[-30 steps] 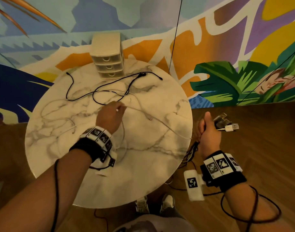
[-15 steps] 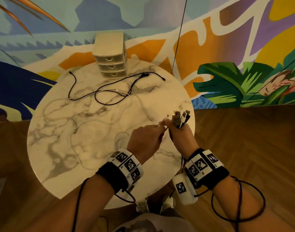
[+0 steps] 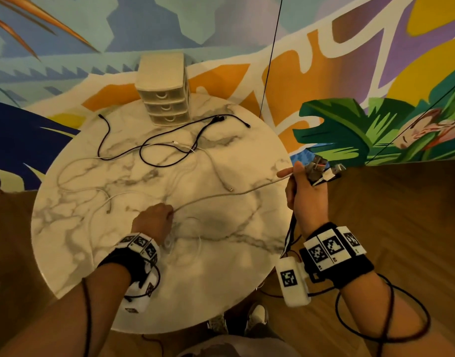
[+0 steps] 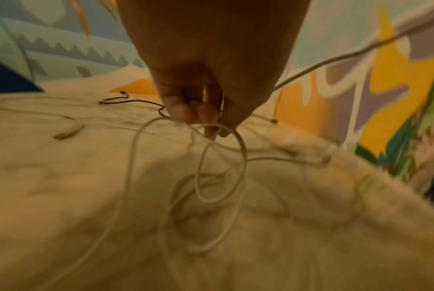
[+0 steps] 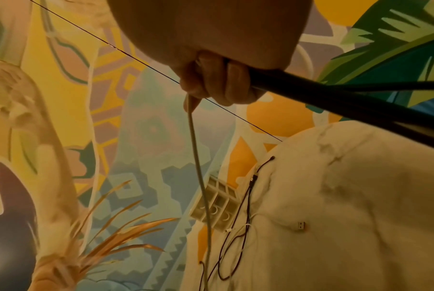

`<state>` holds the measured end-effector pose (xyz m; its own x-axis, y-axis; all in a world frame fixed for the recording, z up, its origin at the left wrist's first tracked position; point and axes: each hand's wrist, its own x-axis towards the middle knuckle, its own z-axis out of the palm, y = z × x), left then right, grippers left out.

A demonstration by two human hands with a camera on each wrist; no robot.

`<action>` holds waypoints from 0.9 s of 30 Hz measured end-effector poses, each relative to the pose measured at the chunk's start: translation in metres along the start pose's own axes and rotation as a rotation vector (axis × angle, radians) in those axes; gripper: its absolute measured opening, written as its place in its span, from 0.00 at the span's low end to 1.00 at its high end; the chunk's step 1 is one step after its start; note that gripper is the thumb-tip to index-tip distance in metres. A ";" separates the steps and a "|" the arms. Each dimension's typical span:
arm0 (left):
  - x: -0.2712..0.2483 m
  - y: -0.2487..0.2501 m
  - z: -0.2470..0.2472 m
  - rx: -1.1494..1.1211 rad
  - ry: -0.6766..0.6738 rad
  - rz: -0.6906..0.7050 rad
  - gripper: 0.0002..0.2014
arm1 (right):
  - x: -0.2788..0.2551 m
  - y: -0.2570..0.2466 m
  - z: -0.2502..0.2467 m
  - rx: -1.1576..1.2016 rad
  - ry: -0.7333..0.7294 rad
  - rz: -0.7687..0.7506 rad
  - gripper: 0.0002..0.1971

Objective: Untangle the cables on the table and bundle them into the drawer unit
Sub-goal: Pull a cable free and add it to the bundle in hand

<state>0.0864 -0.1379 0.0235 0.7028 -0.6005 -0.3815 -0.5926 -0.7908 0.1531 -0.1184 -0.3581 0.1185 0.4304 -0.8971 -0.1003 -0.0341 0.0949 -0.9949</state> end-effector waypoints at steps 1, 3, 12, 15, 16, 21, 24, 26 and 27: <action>0.001 0.003 -0.007 -0.029 0.078 0.003 0.14 | 0.001 -0.001 -0.001 0.009 0.011 -0.006 0.22; 0.004 0.010 -0.021 -0.085 0.322 0.085 0.12 | 0.003 -0.004 -0.003 0.042 0.036 -0.006 0.23; 0.017 0.039 -0.050 0.007 0.380 0.126 0.11 | 0.004 0.001 0.001 0.026 0.012 0.011 0.23; 0.023 0.033 -0.050 -0.030 0.339 0.136 0.09 | 0.006 0.005 -0.004 0.015 0.025 0.022 0.23; 0.025 0.030 -0.048 -0.064 0.329 0.148 0.09 | 0.006 0.006 -0.005 0.004 0.029 0.017 0.23; 0.035 0.001 -0.034 -0.103 0.211 0.088 0.06 | 0.013 0.004 -0.013 -0.005 0.160 0.030 0.23; 0.035 -0.013 -0.028 -0.084 0.130 0.034 0.05 | 0.015 0.002 -0.016 0.016 0.236 0.065 0.25; 0.035 -0.009 -0.035 -0.187 0.245 0.027 0.07 | 0.015 0.003 -0.017 0.034 0.250 0.038 0.25; 0.035 -0.004 -0.042 -0.254 0.361 0.036 0.08 | 0.016 0.004 -0.017 0.036 0.257 0.026 0.24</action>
<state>0.1297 -0.1612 0.0474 0.8025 -0.5956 -0.0363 -0.5355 -0.7457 0.3965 -0.1269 -0.3794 0.1131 0.1858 -0.9739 -0.1302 -0.0078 0.1311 -0.9913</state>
